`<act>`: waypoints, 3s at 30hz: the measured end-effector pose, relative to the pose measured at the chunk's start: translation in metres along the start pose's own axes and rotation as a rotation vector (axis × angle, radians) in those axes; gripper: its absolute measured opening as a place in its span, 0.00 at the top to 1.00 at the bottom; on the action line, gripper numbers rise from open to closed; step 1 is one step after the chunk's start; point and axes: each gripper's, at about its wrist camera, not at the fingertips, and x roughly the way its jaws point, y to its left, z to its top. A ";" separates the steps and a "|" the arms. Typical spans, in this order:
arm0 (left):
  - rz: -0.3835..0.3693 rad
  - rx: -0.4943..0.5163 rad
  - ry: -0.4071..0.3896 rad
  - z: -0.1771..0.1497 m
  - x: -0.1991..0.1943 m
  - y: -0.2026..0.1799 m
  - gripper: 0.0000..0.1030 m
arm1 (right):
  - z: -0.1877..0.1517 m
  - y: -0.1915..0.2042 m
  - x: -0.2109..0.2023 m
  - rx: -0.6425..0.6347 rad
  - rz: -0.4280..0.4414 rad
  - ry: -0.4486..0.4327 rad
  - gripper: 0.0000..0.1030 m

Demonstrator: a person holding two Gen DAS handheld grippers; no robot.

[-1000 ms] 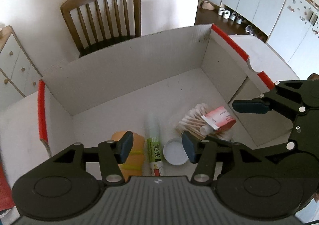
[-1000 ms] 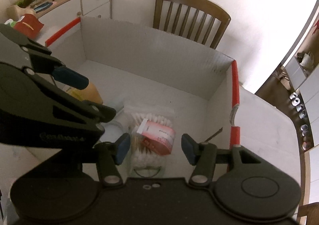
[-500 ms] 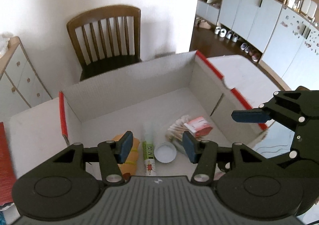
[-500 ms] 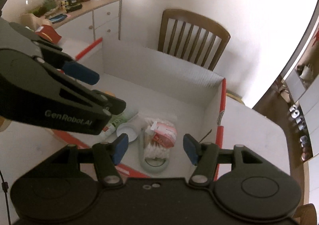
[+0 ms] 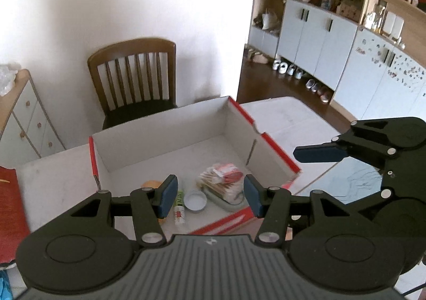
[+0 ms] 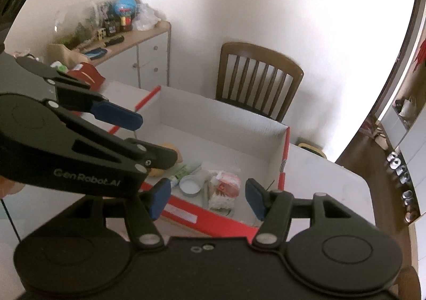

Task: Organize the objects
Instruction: 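Move both tools back toward the plastic bag and black snack packet, then grasp the white plastic bag with the left tool while the right tool grasps the black snack packet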

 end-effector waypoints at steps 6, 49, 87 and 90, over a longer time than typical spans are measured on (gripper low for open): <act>0.003 -0.003 -0.041 -0.011 -0.029 -0.012 0.48 | -0.013 0.004 -0.024 0.017 0.038 -0.014 0.38; 0.075 -0.151 0.125 -0.180 -0.031 -0.021 0.14 | -0.184 0.052 -0.045 0.251 0.050 0.189 0.06; 0.211 -0.175 0.260 -0.193 0.050 -0.011 0.00 | -0.193 0.072 -0.016 0.323 0.033 0.284 0.37; 0.210 -0.161 0.250 -0.196 0.047 -0.011 0.01 | -0.194 0.072 -0.014 0.327 0.033 0.293 0.46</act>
